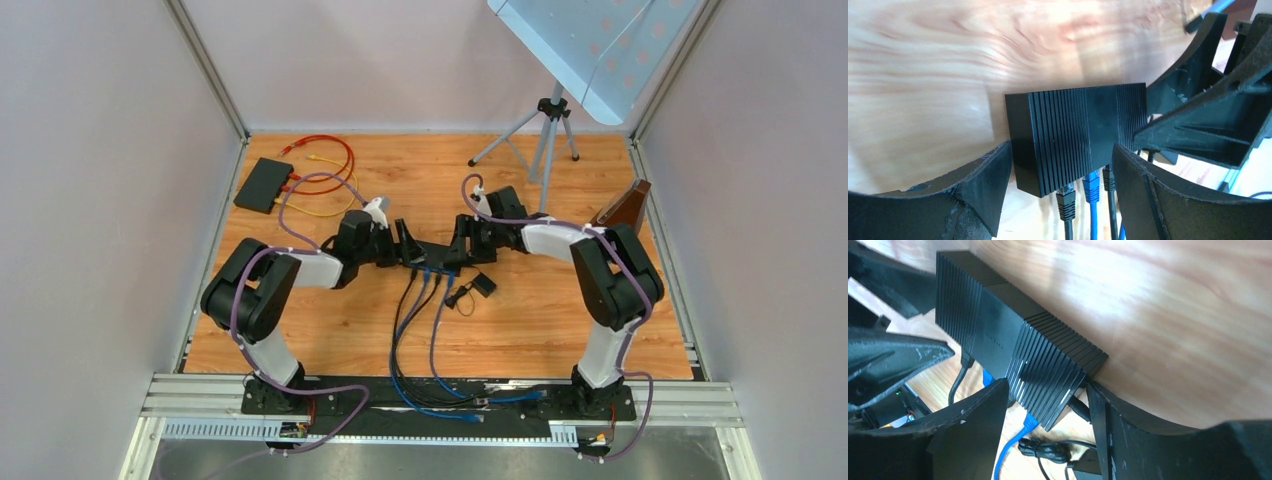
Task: Pull the plug from the switch port
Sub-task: Move the switch port to the center of the board.
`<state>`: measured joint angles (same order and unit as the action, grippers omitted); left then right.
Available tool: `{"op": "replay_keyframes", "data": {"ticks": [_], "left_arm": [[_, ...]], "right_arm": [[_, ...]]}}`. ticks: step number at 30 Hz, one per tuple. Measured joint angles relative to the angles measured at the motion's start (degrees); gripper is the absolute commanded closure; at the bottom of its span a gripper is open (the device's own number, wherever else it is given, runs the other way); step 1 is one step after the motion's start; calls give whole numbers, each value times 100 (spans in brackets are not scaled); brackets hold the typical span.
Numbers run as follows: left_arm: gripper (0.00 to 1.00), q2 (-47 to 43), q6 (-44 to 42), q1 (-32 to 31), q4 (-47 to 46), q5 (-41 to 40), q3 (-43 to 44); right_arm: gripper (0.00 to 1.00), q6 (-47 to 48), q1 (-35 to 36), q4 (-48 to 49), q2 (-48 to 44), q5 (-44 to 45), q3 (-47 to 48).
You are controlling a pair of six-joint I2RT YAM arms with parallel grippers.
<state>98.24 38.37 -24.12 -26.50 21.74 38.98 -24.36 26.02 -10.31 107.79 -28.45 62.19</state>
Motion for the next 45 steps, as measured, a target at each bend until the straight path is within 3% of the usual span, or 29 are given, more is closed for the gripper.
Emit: {"op": "replay_keyframes", "data": {"ticks": [6,12,16,22,26,30,36,41,45], "left_arm": [[20,-160,817,-1051,-592,-748,-450],[13,-291,1298,-1344,-651,-1008,-608],[2,-723,1067,-1412,404,-1351,-442],[0,-1569,424,-1434,2549,-2605,-81],[0,-1980,162,-1414,3189,-2935,-107],[0,-2275,26,-1416,3265,-2750,-376],[3,-2671,7,-1416,3303,-1974,-903],[4,-3012,138,-1480,3453,-1510,-1132],[7,-3165,315,-1615,3445,-1202,-1279]], "right_arm": [[31,57,-428,-98,-732,173,-789],[23,223,-627,-238,-765,-26,-774],[19,203,-616,-494,-1237,352,-938],[17,-177,-619,-601,-2994,1027,-1829],[24,-625,-619,-516,-4024,1150,-2686],[28,-1019,-535,-459,-4730,686,-3488],[32,-1375,616,-527,-5368,-48,-3987],[32,-1777,1818,-533,-4959,4,-4061],[27,-2194,2188,-758,-4623,240,-4155]]}}
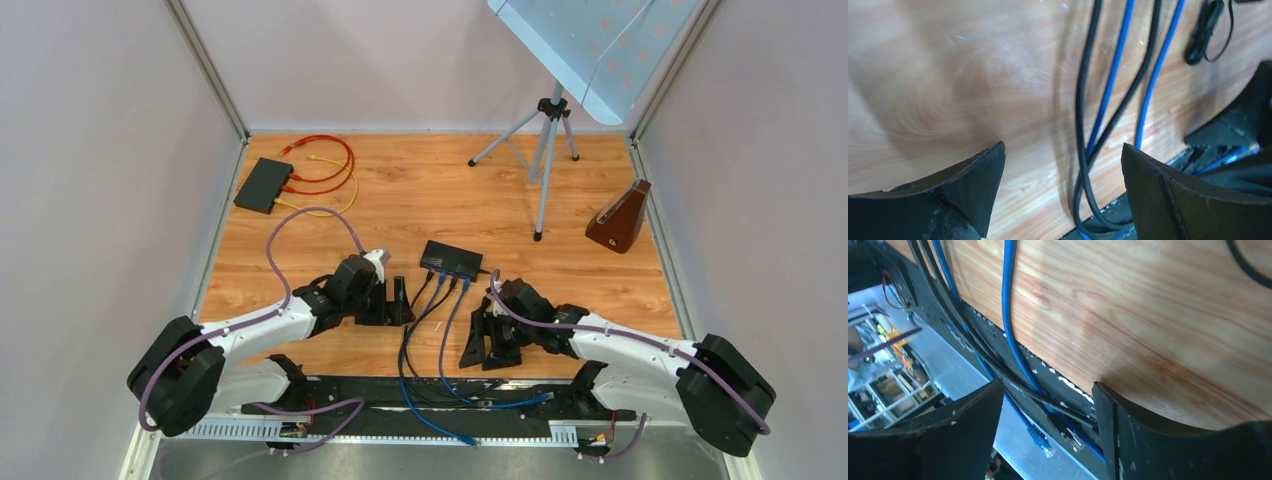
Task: Pull the plug from the switch port
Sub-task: Move the switch port to the center of the board.
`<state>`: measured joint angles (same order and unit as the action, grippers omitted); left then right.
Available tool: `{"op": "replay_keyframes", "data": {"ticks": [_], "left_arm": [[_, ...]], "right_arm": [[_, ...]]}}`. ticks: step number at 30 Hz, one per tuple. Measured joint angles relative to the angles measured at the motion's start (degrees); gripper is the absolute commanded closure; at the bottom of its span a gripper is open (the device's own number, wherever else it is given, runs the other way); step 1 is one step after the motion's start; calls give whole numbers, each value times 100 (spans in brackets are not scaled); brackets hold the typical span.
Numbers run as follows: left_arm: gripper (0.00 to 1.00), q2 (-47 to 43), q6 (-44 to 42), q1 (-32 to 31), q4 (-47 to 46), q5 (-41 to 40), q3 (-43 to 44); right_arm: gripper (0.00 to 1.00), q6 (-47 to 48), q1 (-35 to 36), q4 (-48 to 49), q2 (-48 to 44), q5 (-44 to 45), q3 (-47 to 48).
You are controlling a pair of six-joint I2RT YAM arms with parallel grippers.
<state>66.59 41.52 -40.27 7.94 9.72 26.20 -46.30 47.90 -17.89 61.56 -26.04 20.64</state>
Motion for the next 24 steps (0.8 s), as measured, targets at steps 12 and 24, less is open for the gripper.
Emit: {"op": "replay_keyframes", "data": {"ticks": [12,24], "left_arm": [[27,968,503,-1117,-258,763,424],[6,1604,1290,-1864,-826,931,726]], "right_arm": [[28,-717,-575,-542,-293,1587,264],[30,-153,-2173,-1084,-586,1882,568]]}}
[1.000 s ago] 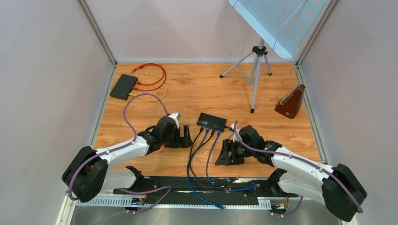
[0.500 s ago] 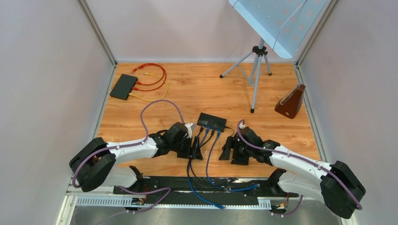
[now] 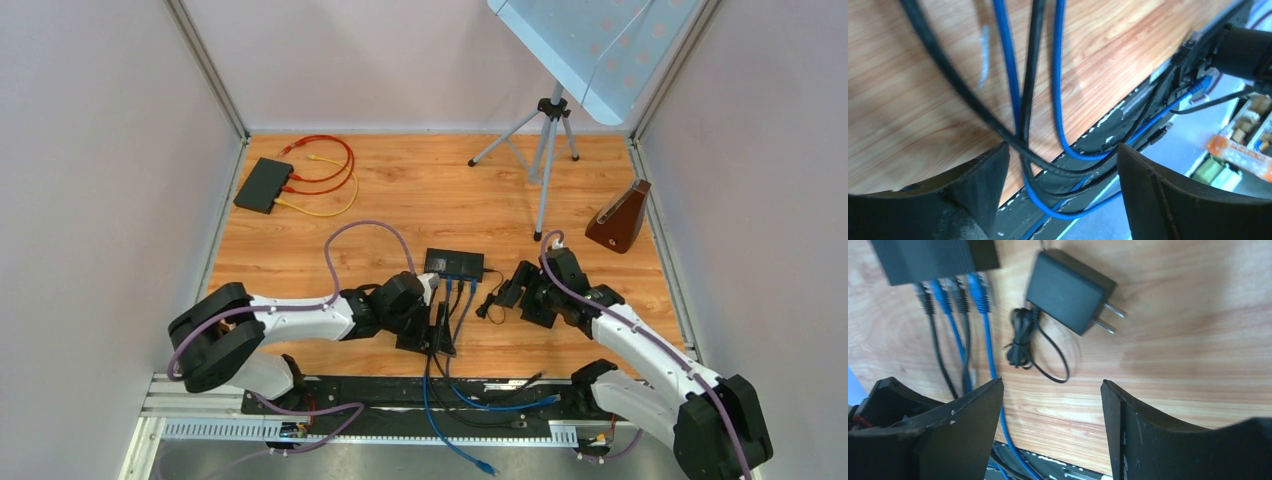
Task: Pull the plug from the switch port
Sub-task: Move the switch port to the center of the board.
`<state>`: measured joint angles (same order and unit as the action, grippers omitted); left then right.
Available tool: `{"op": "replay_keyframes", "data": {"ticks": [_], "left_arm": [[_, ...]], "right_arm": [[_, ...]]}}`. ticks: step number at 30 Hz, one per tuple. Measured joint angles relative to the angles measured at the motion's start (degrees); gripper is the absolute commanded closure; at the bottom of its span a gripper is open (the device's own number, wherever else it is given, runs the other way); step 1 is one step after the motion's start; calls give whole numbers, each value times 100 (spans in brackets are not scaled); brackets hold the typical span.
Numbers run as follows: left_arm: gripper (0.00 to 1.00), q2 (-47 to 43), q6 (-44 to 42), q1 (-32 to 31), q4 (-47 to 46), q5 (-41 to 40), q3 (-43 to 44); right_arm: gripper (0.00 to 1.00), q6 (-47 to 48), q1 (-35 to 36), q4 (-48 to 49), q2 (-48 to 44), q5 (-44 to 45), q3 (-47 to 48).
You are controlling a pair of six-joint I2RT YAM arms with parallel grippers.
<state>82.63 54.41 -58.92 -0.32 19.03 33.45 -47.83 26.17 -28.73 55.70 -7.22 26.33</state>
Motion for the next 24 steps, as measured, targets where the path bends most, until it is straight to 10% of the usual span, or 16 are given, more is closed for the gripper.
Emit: {"op": "replay_keyframes", "data": {"ticks": [11,24], "left_arm": [[0,-1685,-479,643,2599,-1869,299],[0,-1384,-986,1333,2940,-2747,1231]], "right_arm": [[28,935,-76,-109,1346,621,1436],[35,1550,-125,-428,2739,1456,1910]]}}
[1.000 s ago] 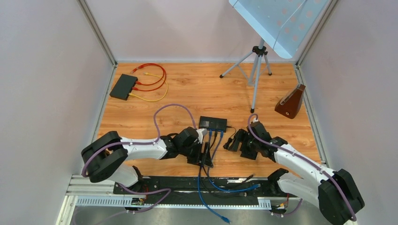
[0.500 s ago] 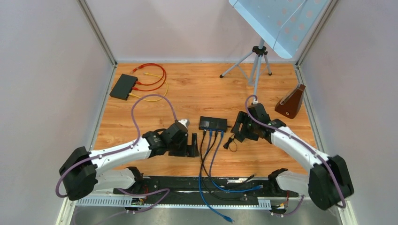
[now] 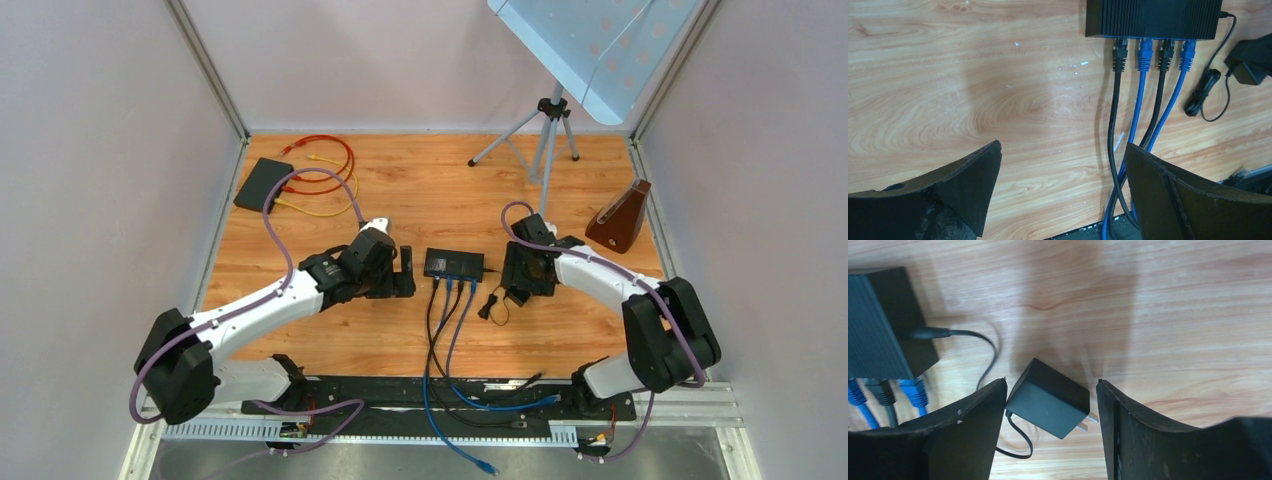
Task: Pull the plug from the switch port
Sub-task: Move the switch port to the center of the board.
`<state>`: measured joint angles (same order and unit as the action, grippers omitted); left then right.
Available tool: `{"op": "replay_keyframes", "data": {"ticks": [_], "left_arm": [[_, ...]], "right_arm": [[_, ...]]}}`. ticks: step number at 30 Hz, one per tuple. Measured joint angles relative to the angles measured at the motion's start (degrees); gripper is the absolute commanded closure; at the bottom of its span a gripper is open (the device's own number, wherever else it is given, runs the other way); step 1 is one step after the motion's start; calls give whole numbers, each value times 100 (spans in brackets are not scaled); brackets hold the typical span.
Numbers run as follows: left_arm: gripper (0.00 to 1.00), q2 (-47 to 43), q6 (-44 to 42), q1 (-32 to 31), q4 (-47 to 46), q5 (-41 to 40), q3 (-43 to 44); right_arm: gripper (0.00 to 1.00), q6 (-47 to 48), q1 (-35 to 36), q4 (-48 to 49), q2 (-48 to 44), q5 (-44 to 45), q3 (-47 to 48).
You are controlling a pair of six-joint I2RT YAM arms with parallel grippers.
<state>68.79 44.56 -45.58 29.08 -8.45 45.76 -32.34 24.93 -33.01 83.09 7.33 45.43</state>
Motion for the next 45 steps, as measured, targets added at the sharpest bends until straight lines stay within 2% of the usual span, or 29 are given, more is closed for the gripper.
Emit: {"op": "replay_keyframes", "data": {"ticks": [7,13,18,22,24,27,33,36,41,45], "left_arm": [[0,525,-243,4,0,-129,326],[0,654,-437,7,28,-260,428],[0,511,-579,48,-125,-352,415],[0,579,-651,109,-184,-393,433],[0,756,-660,129,-144,-404,522],[0,997,-649,149,-94,-437,673],[0,1019,-455,149,13,-691,710],[0,758,-289,181,44,-839,575],[0,59,-11,278,68,-1005,166],[0,-286,157,378,72,-1054,-140]], "right_arm": [[36,7,-855,-197,-4,116,-63],[31,13,-1335,-323,-87,87,-50],[28,52,-1333,-157,-809,-903,-31],[38,4,-1285,498,-1309,-2109,-39],[42,-76,-1130,881,-1239,-2721,-39],[48,-188,-649,1176,-885,-3198,-37],[53,-442,813,1615,-140,-3578,-37],[54,-516,1261,1725,151,-3609,39],[59,-579,1696,1906,785,-3595,389],[63,-570,1759,1908,1150,-3453,481]]}}
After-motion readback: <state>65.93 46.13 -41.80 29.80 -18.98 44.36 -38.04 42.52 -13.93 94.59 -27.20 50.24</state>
